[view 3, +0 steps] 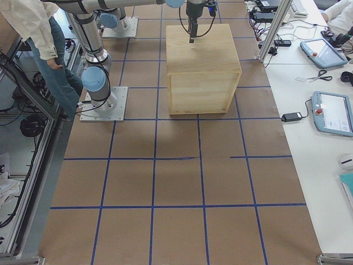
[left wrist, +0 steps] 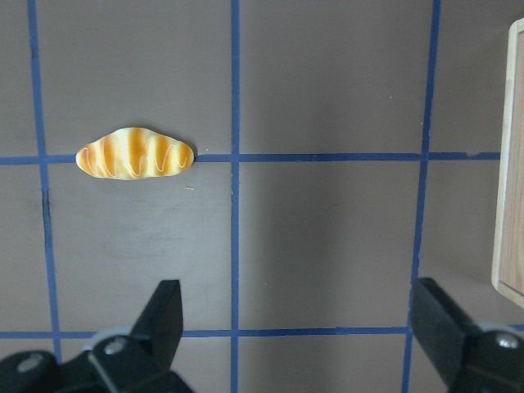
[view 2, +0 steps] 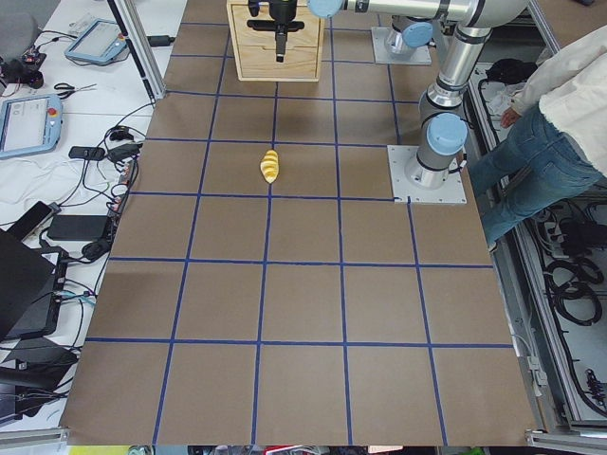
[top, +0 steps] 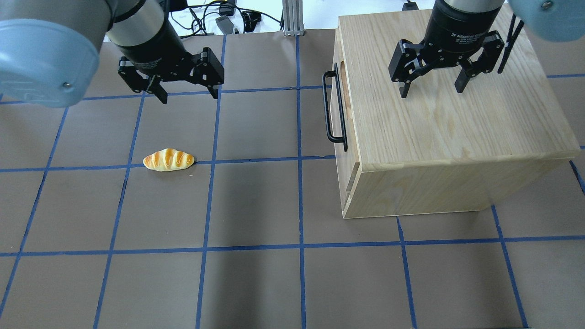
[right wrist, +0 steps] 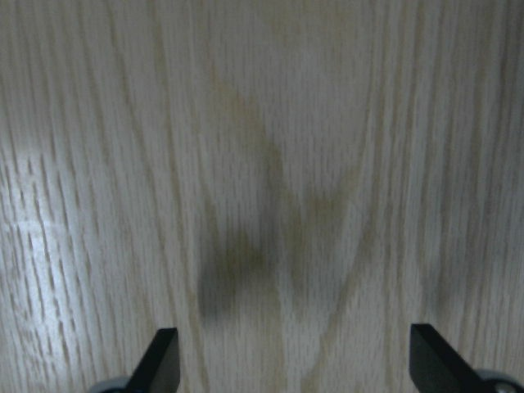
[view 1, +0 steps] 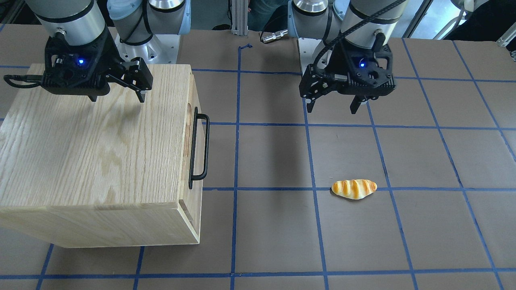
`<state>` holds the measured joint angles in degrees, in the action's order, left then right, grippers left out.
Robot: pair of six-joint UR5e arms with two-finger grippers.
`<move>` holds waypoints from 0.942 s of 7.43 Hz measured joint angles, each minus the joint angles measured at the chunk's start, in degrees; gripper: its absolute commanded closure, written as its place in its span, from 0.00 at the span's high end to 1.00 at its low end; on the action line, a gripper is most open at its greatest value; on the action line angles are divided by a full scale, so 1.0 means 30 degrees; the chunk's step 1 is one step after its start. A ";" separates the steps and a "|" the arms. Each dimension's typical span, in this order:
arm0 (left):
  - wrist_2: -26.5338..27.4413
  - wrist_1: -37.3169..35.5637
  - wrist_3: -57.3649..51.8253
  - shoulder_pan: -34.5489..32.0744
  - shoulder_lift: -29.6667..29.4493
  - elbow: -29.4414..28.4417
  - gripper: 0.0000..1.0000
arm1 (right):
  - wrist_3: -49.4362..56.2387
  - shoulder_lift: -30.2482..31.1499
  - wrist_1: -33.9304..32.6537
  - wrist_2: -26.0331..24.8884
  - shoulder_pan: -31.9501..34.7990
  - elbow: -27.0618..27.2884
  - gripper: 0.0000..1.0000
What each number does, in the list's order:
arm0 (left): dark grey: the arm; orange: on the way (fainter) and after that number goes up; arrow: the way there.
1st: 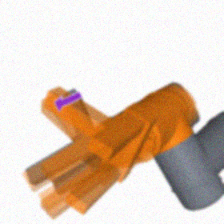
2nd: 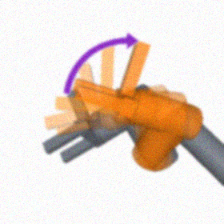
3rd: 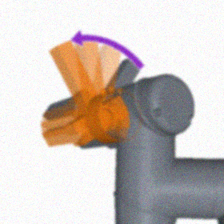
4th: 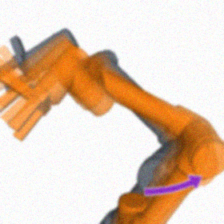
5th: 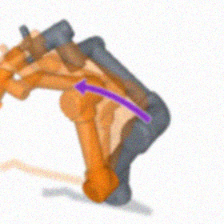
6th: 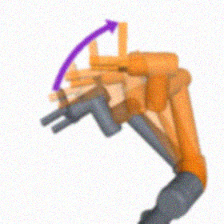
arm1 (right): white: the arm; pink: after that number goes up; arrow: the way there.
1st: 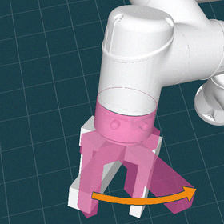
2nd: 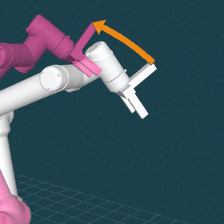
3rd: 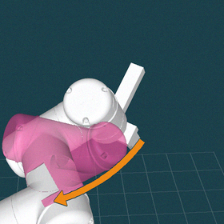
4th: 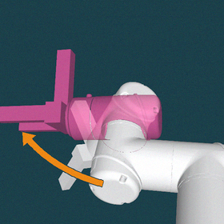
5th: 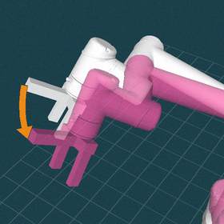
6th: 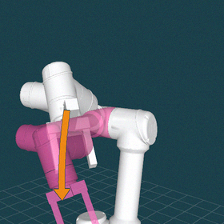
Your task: Open upper drawer
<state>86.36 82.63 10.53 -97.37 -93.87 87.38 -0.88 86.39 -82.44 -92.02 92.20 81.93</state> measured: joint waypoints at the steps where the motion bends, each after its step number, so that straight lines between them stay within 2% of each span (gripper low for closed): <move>1: -0.0846 -0.0995 0.1179 -0.0661 -0.0651 -0.0018 1.00 | 0.0000 0.0000 0.0000 0.0000 0.0000 -0.0003 1.00; 2: -0.1622 -0.1614 0.1858 -0.1214 -0.1242 -0.0027 1.00 | 0.0000 0.0001 0.0000 0.0000 0.0000 -0.0005 1.00; 4: -0.4311 -0.2527 0.3089 -0.1932 -0.2332 -0.0033 1.00 | 0.0000 0.0000 0.0000 0.0000 0.0000 0.0010 1.00; 7: -0.6145 -0.3742 0.4367 -0.2930 -0.3281 0.0000 1.00 | 0.0013 0.0000 0.0000 0.0000 0.0000 0.0011 1.00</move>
<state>67.92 71.41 23.63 -106.16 -103.72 87.38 -0.84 86.39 -82.44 -92.02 92.20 81.96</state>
